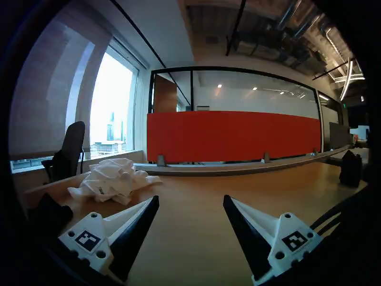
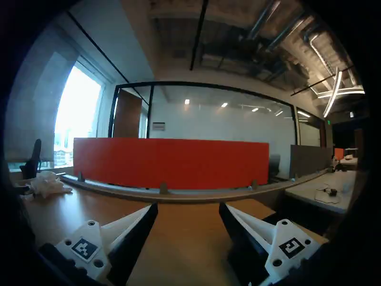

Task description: Fold towel

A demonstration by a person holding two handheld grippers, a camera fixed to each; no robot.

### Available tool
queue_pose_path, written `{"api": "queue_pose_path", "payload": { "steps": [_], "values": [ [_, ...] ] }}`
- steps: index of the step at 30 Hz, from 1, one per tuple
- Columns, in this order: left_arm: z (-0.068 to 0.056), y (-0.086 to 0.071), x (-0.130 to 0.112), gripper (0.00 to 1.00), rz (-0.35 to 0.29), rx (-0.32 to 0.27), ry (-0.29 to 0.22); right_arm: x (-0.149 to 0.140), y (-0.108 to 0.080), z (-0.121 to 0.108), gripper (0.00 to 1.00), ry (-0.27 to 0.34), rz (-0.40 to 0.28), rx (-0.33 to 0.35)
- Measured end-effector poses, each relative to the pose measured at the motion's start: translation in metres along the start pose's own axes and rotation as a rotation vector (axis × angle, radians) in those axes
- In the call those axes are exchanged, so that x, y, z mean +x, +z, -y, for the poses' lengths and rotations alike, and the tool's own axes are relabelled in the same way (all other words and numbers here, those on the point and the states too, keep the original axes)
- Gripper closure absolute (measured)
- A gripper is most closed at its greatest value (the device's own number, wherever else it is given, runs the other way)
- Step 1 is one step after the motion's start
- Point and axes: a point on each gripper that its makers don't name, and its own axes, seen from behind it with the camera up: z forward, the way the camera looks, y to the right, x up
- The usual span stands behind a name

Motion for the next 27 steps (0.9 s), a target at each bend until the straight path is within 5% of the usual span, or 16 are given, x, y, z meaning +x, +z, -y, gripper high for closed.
{"api": "queue_pose_path", "payload": {
  "steps": [11,27],
  "values": [
    [-0.001,0.0,0.0,0.0,0.0,0.0,0.0,-0.055,0.0,0.009,0.01,0.032,0.026,0.028],
    [0.0,0.0,0.0,0.0,0.0,0.0,0.0,-0.093,0.0,0.004,0.0,0.064,0.058,0.02]
  ]
}}
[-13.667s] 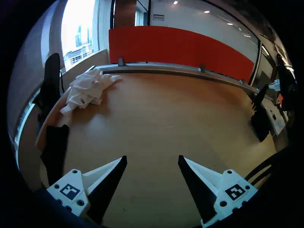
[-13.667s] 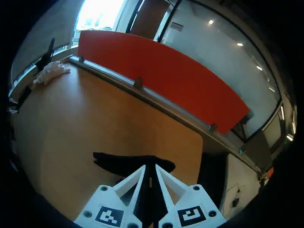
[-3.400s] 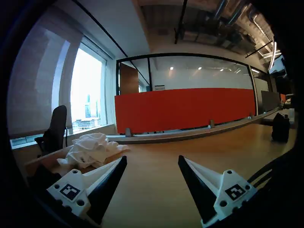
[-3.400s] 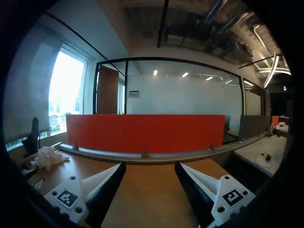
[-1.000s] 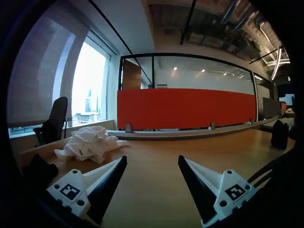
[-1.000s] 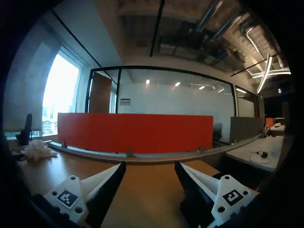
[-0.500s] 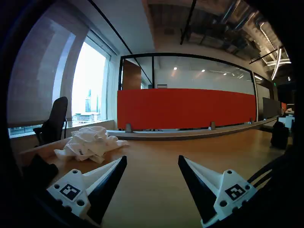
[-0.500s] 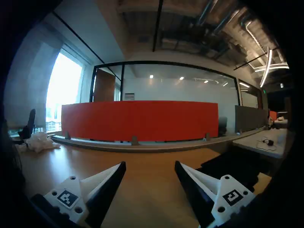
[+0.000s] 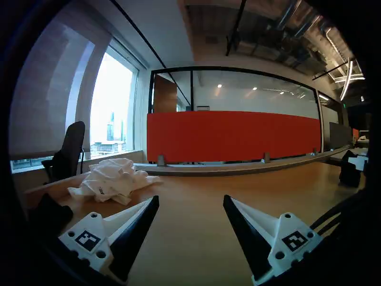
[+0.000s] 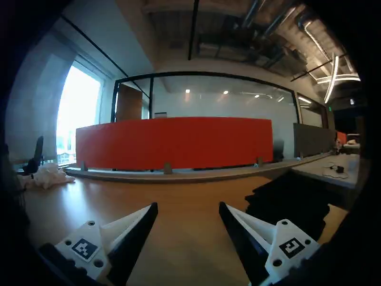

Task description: Fold towel

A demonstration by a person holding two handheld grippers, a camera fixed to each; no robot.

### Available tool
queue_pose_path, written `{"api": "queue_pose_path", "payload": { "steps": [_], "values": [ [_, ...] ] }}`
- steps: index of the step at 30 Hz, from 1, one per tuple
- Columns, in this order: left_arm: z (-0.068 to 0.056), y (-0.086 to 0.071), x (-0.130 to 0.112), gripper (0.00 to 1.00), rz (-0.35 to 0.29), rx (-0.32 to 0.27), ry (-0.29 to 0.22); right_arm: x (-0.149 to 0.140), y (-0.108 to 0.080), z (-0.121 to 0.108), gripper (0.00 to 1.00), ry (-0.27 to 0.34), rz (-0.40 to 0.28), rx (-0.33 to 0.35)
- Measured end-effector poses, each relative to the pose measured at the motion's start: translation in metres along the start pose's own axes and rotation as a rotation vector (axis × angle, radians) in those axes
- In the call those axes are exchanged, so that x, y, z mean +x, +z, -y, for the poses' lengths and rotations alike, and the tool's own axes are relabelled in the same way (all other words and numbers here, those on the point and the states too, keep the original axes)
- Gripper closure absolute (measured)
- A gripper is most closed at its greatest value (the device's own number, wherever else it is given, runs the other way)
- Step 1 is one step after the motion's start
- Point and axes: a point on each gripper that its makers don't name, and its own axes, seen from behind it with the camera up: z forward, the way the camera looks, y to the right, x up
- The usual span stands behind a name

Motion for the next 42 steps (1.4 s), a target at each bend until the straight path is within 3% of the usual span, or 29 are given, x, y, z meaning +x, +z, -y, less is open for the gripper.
{"api": "queue_pose_path", "payload": {
  "steps": [6,20,42],
  "values": [
    [0.0,0.0,0.0,0.0,0.0,0.0,0.0,-0.002,0.001,-0.004,0.0,0.004,0.001,-0.008],
    [0.0,0.0,0.0,0.0,0.0,0.0,0.0,-0.001,-0.006,0.01,0.01,-0.038,-0.014,0.016],
    [-0.001,0.0,0.0,0.0,0.0,0.0,0.0,-0.003,-0.005,0.011,0.0,-0.036,-0.012,0.024]
  ]
}}
